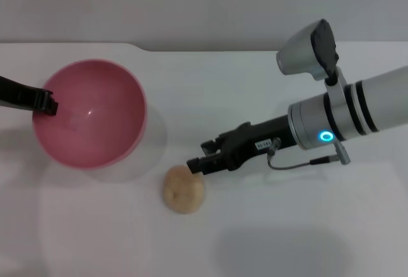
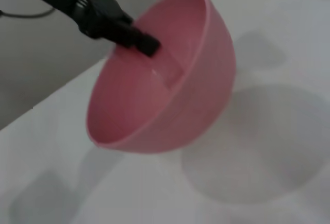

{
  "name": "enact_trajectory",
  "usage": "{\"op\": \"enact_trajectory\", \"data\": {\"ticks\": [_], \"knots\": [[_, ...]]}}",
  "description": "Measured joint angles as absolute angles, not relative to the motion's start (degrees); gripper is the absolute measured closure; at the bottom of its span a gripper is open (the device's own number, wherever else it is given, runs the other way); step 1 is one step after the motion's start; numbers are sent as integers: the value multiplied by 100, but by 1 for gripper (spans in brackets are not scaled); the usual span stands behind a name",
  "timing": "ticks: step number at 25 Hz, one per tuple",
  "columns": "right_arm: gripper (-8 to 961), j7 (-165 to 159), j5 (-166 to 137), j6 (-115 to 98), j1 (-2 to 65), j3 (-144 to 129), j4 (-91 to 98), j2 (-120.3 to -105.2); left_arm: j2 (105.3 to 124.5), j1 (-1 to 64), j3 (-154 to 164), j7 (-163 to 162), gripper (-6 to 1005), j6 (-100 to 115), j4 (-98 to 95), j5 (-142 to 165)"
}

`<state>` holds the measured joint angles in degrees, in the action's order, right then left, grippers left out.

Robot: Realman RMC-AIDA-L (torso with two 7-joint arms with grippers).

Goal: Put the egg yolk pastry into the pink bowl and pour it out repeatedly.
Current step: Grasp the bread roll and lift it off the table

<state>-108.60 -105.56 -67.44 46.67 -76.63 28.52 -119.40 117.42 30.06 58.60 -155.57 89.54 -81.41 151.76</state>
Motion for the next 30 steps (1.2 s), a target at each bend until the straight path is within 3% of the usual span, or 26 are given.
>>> {"op": "enact_trajectory", "data": {"ticks": [16,30], "knots": [[386,-10945,-10460,-6640,4693,-7914,2406,-11971,11763,3084,5945,-15547,1001,8815,-8007,15188],[390,-10951,-8603,-5461,4744,-10200,2400,-11980,11778,3094,6099,-15546,1000,8729,-7865,15167]]}}
